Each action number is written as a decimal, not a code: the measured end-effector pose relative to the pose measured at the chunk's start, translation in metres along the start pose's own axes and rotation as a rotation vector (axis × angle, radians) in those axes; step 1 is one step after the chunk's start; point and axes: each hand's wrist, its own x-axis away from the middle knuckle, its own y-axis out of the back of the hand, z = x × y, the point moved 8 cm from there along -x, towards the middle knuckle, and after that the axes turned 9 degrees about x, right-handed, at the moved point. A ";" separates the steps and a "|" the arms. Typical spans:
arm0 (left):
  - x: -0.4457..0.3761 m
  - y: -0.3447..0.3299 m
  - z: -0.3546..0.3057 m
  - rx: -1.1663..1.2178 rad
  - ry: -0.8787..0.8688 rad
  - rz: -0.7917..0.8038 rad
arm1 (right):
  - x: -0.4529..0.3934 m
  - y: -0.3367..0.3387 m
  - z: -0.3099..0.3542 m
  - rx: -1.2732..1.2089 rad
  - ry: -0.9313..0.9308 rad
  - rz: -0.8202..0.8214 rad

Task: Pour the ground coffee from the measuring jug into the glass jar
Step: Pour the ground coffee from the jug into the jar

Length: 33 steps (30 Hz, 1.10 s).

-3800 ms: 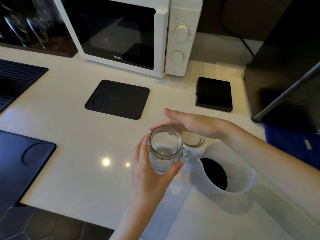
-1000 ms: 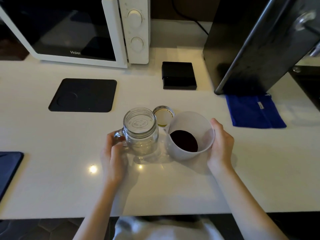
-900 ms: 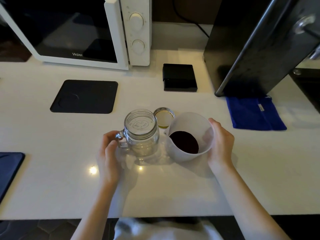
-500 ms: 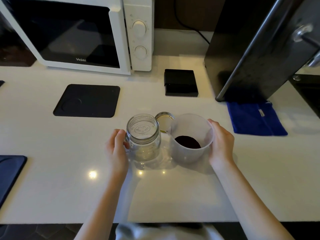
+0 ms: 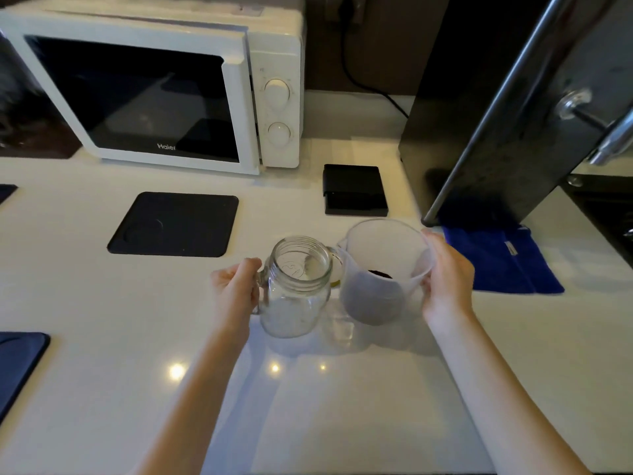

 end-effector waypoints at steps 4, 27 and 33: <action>0.003 -0.025 -0.028 -0.016 -0.028 0.073 | -0.004 -0.003 0.056 -0.050 0.193 0.022; 0.023 -0.057 -0.053 -0.190 -0.284 -0.006 | 0.033 -0.080 0.194 0.498 1.213 0.313; 0.029 -0.056 -0.050 -0.136 -0.272 -0.041 | 0.048 -0.083 0.199 0.591 1.361 0.266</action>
